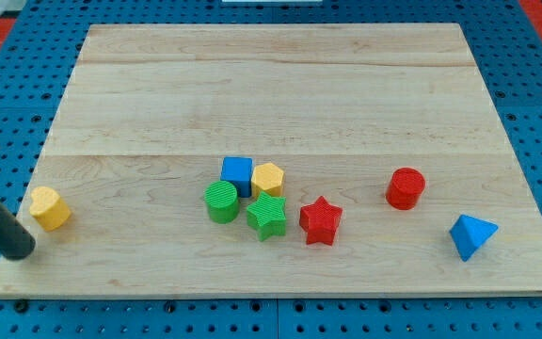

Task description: Push the yellow heart towards blue cube

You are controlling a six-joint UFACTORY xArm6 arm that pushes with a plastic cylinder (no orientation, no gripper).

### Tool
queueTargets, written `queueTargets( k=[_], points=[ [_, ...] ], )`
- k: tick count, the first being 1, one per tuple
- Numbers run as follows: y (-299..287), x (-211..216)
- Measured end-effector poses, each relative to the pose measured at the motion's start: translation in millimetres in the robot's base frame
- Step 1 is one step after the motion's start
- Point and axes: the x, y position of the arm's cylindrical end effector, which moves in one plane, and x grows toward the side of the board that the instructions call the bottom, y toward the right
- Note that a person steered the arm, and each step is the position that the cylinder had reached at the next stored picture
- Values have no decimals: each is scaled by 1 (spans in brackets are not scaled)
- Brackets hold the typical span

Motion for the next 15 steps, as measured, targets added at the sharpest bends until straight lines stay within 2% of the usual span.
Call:
queueTargets(
  k=[2,4,5,6,8,9,10,11,12,13,14,15],
  points=[
    [84,-67],
    [-4,-19],
    [1,-64],
    [65,-78],
    [46,-92],
    [84,-98],
    [151,-98],
    [130,-131],
    [142,-156],
    [171,-125],
    [171,-98],
    [165,-103]
  ],
)
